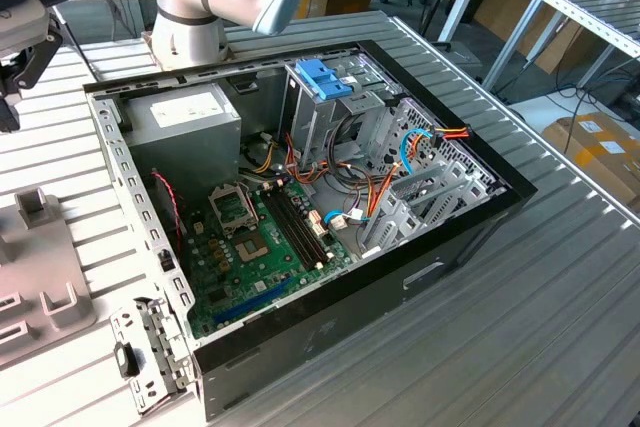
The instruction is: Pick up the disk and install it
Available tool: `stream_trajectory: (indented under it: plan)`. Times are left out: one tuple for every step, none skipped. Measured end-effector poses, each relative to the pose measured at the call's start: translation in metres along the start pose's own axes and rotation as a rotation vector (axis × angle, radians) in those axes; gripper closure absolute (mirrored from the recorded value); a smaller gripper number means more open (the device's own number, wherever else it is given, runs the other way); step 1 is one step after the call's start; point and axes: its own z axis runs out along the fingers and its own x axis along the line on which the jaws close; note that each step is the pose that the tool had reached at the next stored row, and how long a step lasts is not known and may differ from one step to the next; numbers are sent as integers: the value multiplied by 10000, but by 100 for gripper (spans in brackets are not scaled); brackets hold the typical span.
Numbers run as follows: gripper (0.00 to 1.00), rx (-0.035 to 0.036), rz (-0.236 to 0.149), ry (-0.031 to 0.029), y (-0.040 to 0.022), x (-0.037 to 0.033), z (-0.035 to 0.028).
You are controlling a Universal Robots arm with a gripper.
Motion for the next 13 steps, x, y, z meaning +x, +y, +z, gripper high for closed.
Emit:
stream_trajectory:
  plan:
    - [89, 0, 0, 1, 0, 5, -1]
    - [89, 0, 0, 1, -1, 10, -1]
    - [89, 0, 0, 0, -1, 14, -1]
    - [89, 0, 0, 1, -2, 23, -1]
    - [89, 0, 0, 1, -2, 29, -1]
    - [89, 0, 0, 1, -2, 33, -1]
    - [89, 0, 0, 1, -3, 38, -1]
    - [89, 0, 0, 1, -3, 42, -2]
    - [89, 0, 0, 1, -3, 48, -2]
    - [89, 1, 0, 1, -4, 52, -2]
    - [89, 0, 0, 1, -4, 61, -2]
    - [89, -1, 0, 0, -5, 65, -2]
    - [89, 0, 0, 0, -5, 70, -2]
